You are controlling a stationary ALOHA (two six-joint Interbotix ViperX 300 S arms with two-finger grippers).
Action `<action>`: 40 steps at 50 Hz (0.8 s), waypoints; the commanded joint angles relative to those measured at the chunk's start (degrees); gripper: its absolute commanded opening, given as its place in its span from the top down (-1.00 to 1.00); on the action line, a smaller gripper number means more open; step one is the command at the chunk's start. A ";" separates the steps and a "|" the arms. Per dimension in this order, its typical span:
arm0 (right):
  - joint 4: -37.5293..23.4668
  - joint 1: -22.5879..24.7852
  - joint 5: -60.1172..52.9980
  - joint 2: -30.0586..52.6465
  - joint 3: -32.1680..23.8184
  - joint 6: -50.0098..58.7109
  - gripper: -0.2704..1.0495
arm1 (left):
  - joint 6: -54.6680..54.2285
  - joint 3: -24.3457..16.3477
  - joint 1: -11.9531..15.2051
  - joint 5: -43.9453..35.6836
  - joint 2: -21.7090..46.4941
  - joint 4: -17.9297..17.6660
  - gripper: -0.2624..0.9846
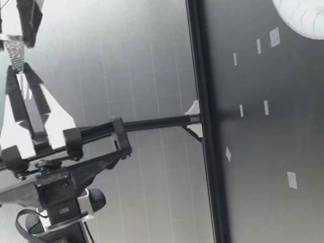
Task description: Pick up the fork and place it on the plate.
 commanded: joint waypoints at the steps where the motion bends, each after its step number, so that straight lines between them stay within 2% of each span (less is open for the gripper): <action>1: 1.23 -0.18 -0.62 0.18 -1.32 0.18 0.50 | 0.88 -0.09 0.26 -0.35 -0.79 0.97 0.53; 9: 2.20 -0.18 -0.62 0.18 -1.23 0.18 0.56 | 5.27 0.00 0.26 -0.26 -2.02 2.29 0.50; 13: 2.37 -0.18 -0.62 0.26 -1.23 0.18 0.56 | 6.94 -0.35 0.26 -0.26 -2.99 3.52 0.39; 17: 2.55 -0.18 -0.62 0.26 -1.23 0.18 0.56 | 7.03 -0.53 0.26 -0.35 -3.25 4.48 0.16; 26: 3.78 -0.18 -0.62 0.26 -1.05 0.35 0.56 | 6.94 -0.26 0.26 -0.26 -3.08 4.83 -0.63; 31: 5.98 -0.18 -0.62 0.26 -0.88 0.35 0.56 | 7.03 0.00 0.26 -0.26 -3.16 5.80 -0.66; 34: 7.03 -0.18 -0.79 0.18 -0.70 0.35 0.56 | 7.56 0.26 0.53 -0.18 -3.25 7.82 -0.64; 40: 10.20 -0.18 -1.67 -0.09 -0.44 0.53 0.56 | 8.35 0.44 1.67 6.50 -4.66 18.11 -0.64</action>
